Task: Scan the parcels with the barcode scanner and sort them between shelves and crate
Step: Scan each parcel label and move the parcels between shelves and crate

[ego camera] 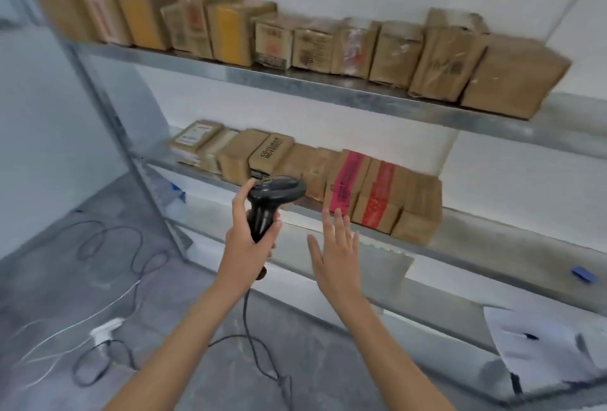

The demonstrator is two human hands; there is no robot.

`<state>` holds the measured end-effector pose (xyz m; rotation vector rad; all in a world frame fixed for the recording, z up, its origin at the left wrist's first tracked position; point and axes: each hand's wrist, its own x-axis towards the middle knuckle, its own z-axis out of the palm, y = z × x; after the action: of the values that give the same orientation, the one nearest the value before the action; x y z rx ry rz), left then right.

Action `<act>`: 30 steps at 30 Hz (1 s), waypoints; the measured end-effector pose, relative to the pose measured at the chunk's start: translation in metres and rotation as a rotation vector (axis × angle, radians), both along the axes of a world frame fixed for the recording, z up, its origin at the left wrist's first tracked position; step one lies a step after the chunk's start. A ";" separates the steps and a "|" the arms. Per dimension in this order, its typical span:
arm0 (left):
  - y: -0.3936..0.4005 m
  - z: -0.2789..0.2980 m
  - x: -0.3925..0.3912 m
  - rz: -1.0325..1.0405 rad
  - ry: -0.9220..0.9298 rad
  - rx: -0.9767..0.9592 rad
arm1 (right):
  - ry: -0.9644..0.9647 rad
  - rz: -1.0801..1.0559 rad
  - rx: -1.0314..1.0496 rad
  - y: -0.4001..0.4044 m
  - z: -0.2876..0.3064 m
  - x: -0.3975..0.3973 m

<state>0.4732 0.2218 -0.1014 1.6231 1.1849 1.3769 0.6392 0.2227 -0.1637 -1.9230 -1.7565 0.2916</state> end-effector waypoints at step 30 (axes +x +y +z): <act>0.292 -0.048 -0.395 0.148 -0.138 -0.121 | -0.013 0.067 -0.239 0.297 -0.039 -0.375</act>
<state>0.0782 0.5139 -0.1497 1.3577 1.3004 1.4540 0.2645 0.5200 -0.2023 -2.0341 -1.8689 0.5354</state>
